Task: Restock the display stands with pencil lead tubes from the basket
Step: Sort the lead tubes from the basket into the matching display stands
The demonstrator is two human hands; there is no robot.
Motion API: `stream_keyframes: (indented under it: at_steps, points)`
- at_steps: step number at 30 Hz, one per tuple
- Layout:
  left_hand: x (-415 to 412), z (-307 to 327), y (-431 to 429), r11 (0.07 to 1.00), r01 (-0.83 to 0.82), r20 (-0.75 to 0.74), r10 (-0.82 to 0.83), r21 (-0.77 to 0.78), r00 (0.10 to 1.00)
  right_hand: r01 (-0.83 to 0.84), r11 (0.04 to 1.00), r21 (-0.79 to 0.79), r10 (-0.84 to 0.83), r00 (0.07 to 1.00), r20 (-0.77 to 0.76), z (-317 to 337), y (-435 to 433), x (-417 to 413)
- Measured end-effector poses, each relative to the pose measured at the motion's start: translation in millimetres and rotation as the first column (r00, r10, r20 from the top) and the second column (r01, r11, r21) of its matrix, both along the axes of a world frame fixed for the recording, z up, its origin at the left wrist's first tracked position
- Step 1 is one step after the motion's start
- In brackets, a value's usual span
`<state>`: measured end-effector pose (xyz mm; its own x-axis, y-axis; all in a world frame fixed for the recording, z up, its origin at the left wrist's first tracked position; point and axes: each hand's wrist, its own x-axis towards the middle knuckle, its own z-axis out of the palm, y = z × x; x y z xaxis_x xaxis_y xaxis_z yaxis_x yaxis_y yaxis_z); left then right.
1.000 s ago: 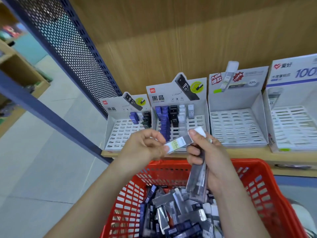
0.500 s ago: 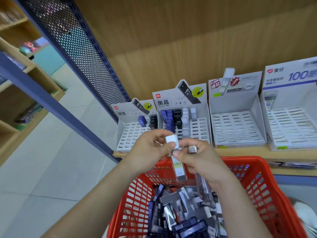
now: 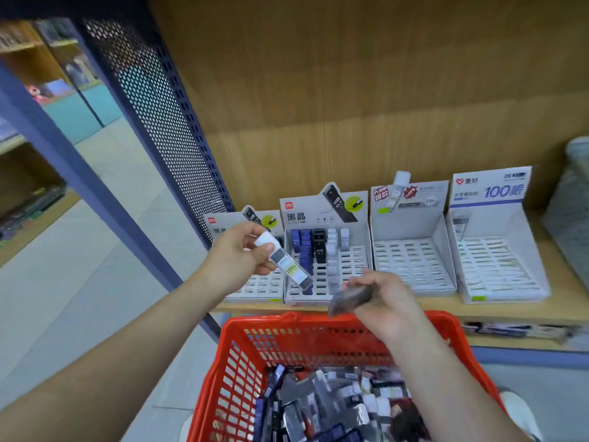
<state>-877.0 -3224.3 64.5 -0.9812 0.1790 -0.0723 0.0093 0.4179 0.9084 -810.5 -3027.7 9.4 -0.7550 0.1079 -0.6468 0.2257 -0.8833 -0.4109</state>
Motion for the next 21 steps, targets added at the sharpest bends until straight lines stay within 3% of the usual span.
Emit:
stream_keyframes:
  at_steps: [4, 9, 13, 15, 17, 20, 21]
  points:
    - [-0.4, 6.5, 27.6, 0.994, 0.071, -0.007, -0.07, 0.089, 0.997, -0.161, 0.96, 0.227, 0.185, 0.979, -0.087, 42.0, 41.3, -19.0]
    - [-5.2, 12.5, 76.5, 0.989, 0.127, -0.034, -0.125, 0.07, 0.992, -0.314, 0.695, 0.646, 0.41, 0.912, 0.001, 73.4, 121.0, -23.0]
    - [-16.8, 11.5, 128.6, 0.985, 0.169, -0.115, -0.17, -0.019, 0.979, -0.297, 0.474, 0.829, 0.344, 0.929, 0.136, 68.4, 201.1, -10.7]
    - [-24.7, 6.2, 152.0, 0.979, 0.168, -0.183, -0.188, -0.119, 0.965, -0.279, 0.417, 0.865, 0.277, 0.946, 0.171, 58.7, 226.8, -5.1]
    - [-34.4, -3.6, 171.7, 0.954, 0.166, -0.259, -0.231, -0.251, 0.938, -0.251, 0.495, 0.832, 0.249, 0.958, 0.142, 43.1, 241.8, -2.2]
    - [-50.7, -22.9, 192.1, 0.894, 0.116, -0.351, -0.285, -0.432, 0.892, -0.236, 0.802, 0.548, 0.252, 0.967, 0.048, 16.5, 236.3, -0.2]
    - [-55.1, -28.4, 197.4, 0.886, 0.1, -0.376, -0.292, -0.453, 0.879, -0.241, 0.858, 0.454, 0.257, 0.966, 0.027, 7.7, 229.5, 0.4]
